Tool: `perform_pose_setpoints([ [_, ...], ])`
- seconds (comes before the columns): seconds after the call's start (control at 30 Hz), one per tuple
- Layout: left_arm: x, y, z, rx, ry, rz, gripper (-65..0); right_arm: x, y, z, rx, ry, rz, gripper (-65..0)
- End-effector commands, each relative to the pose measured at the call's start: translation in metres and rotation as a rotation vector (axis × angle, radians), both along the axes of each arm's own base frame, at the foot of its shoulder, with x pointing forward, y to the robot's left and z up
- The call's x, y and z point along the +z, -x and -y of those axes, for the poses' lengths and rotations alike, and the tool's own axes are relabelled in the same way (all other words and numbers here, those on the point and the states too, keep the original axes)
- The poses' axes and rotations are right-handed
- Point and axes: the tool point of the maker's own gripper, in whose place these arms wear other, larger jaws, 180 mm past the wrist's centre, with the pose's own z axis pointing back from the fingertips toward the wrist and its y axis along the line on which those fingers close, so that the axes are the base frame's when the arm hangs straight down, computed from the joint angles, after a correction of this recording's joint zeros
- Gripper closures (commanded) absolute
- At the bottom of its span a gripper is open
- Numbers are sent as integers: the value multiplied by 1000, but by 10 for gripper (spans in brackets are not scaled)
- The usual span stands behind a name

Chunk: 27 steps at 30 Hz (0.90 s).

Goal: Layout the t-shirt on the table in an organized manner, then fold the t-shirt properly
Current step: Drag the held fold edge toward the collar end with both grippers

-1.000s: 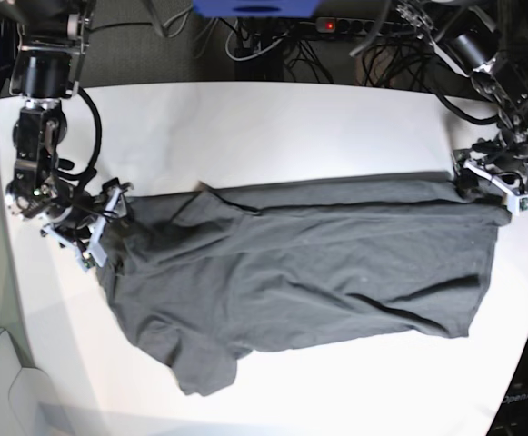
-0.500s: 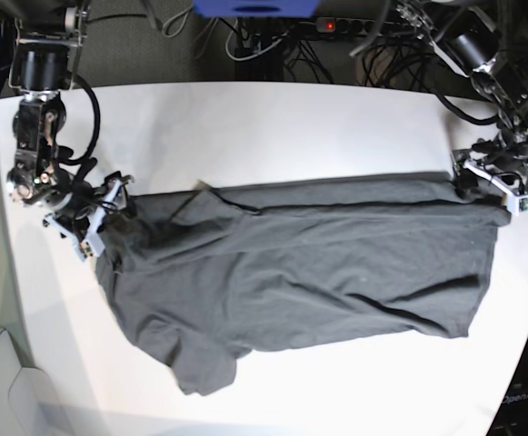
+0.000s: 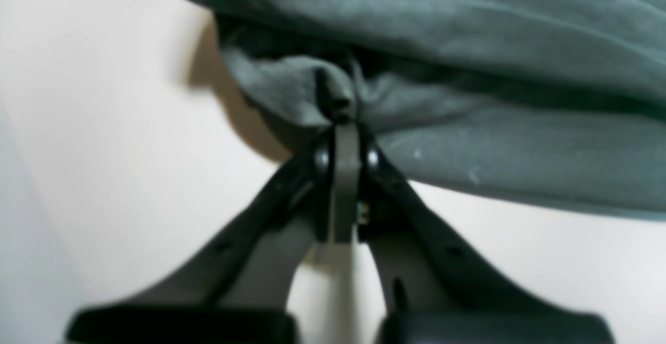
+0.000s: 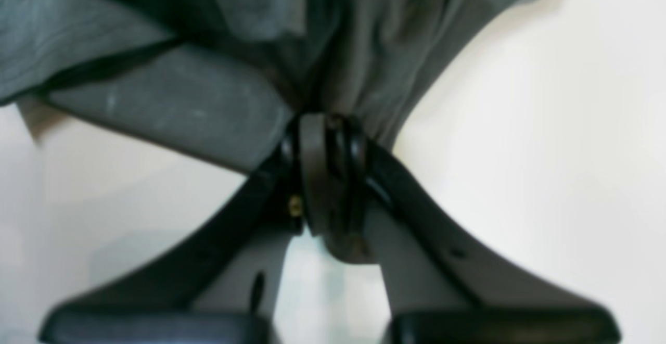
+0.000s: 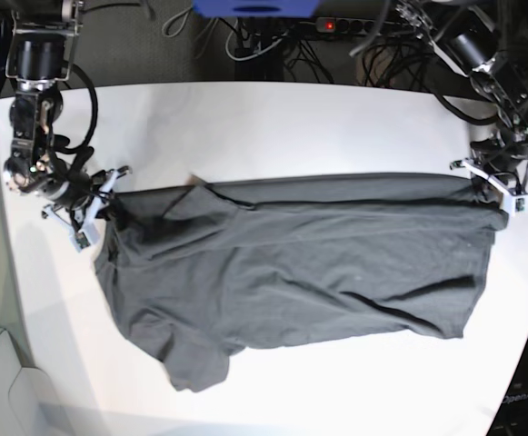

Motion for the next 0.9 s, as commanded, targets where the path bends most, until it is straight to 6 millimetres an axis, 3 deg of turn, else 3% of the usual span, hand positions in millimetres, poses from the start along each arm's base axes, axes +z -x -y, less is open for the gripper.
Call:
perform_pose_setpoints([
  [0.0,6,4,-15,10,-37,-13,-6,-9,14,19,0,78,-64,0],
  [0.2,3,24,-32,15,-65,-112,-4,-18,54,26,27,120,-108,0],
  [0.33,-4,41,-34,15,-73,-155,-4,-12,77,27,27,138,-99,0],
  [0.5,11,55,-37,0,-149,-153,-4,-6,105,26,43,162,-104,0],
  [0.67,12,67,-40,0,-171,-170,-4,-5,119,22,61,168,-111,0],
  [0.87,20,61,-42,3,-182,-146,-4,-6,117,19,51,155,-108,0],
])
